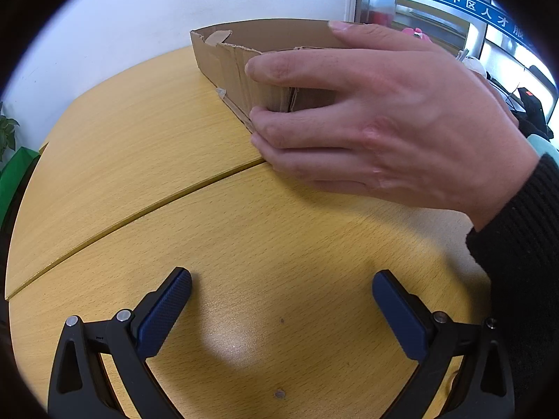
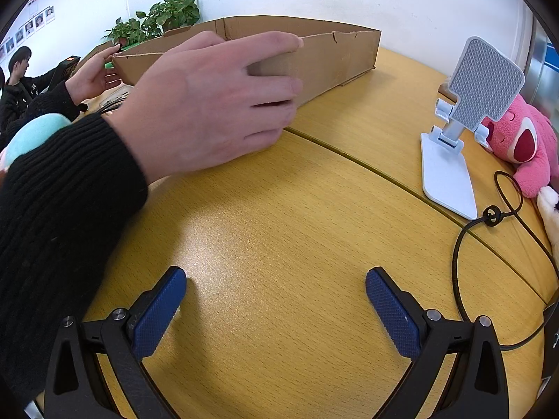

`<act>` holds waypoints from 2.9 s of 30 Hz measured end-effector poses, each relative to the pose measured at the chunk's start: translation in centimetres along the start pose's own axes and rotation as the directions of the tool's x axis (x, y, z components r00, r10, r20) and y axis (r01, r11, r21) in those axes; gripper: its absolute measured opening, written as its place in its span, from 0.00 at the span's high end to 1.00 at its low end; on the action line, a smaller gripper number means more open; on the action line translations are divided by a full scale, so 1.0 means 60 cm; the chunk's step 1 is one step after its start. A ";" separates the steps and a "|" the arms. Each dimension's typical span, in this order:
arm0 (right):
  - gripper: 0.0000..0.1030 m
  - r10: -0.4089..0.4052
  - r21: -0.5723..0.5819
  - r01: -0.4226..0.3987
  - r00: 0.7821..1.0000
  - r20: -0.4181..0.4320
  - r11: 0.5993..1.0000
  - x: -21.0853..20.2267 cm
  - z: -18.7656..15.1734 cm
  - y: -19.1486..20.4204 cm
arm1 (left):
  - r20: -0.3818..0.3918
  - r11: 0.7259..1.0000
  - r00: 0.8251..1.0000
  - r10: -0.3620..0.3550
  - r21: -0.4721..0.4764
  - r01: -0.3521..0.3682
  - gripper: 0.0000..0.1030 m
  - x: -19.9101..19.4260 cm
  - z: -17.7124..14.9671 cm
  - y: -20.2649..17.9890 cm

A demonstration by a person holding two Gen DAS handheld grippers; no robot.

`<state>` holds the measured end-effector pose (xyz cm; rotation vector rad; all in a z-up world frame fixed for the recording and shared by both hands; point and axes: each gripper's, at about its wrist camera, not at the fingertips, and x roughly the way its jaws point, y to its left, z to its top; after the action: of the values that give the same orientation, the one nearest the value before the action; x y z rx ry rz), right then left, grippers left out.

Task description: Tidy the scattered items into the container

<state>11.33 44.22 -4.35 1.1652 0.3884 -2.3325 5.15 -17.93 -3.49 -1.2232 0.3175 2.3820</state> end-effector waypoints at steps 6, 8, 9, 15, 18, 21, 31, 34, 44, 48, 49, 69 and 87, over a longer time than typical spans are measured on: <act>0.00 0.000 0.000 0.000 1.000 0.000 1.000 0.000 0.000 0.000 | 0.000 1.000 1.000 0.001 -0.002 -0.001 0.00 0.000 0.000 0.000; 0.00 0.000 0.000 0.000 1.000 0.000 1.000 -0.001 0.001 0.001 | 0.000 1.000 1.000 0.001 -0.002 -0.001 0.00 0.000 0.000 0.000; 0.00 0.000 0.000 0.000 1.000 0.000 1.000 0.000 0.001 0.001 | 0.000 1.000 1.000 0.001 -0.002 -0.001 0.00 0.000 -0.001 0.000; 0.00 -0.001 0.001 0.001 1.000 0.000 1.000 -0.001 0.001 0.001 | 0.000 1.000 1.000 0.001 -0.002 -0.001 0.00 0.000 -0.001 -0.001; 0.00 -0.001 0.001 0.001 1.000 0.000 1.000 -0.001 0.001 0.001 | 0.000 1.000 1.000 0.001 -0.002 -0.001 0.00 0.000 -0.001 -0.001; 0.00 -0.001 0.001 0.001 1.000 0.000 1.000 -0.001 0.000 0.000 | 0.000 1.000 1.000 0.001 -0.002 -0.001 0.00 0.000 -0.001 -0.001; 0.00 -0.102 0.131 0.103 0.995 -0.011 0.986 0.006 0.010 0.023 | 0.002 1.000 1.000 0.019 -0.012 -0.019 0.00 -0.001 -0.005 -0.016; 0.00 -0.151 0.195 0.152 0.988 -0.021 0.969 0.001 0.010 0.053 | 0.003 1.000 1.000 0.008 -0.001 -0.008 0.00 -0.001 -0.027 -0.055; 0.00 -0.122 0.160 0.122 0.992 -0.014 0.980 0.010 0.023 0.170 | -0.007 0.974 0.991 0.135 -0.184 -0.134 0.00 -0.009 -0.043 -0.147; 0.00 -0.130 0.176 0.131 0.991 -0.017 0.976 0.017 0.031 0.175 | -0.013 0.961 0.987 0.163 -0.225 -0.161 0.00 0.000 -0.033 -0.152; 0.00 -0.131 0.178 0.132 0.991 -0.017 0.975 0.017 0.032 0.175 | -0.016 0.954 0.984 0.176 -0.245 -0.175 0.00 0.002 -0.031 -0.153; 0.00 -0.145 0.200 0.146 0.989 -0.021 0.969 0.023 0.041 0.177 | 0.233 0.959 0.972 0.040 -0.283 0.028 0.00 -0.140 0.019 -0.343; 0.00 -0.160 0.214 0.162 0.987 -0.026 0.963 0.023 0.042 0.178 | 0.031 0.982 0.991 -0.133 -0.134 0.136 0.01 0.000 0.042 -0.506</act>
<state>14.86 33.71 -4.31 1.2861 0.2454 -2.5632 17.99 9.66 -2.11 -1.2361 0.0638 2.3295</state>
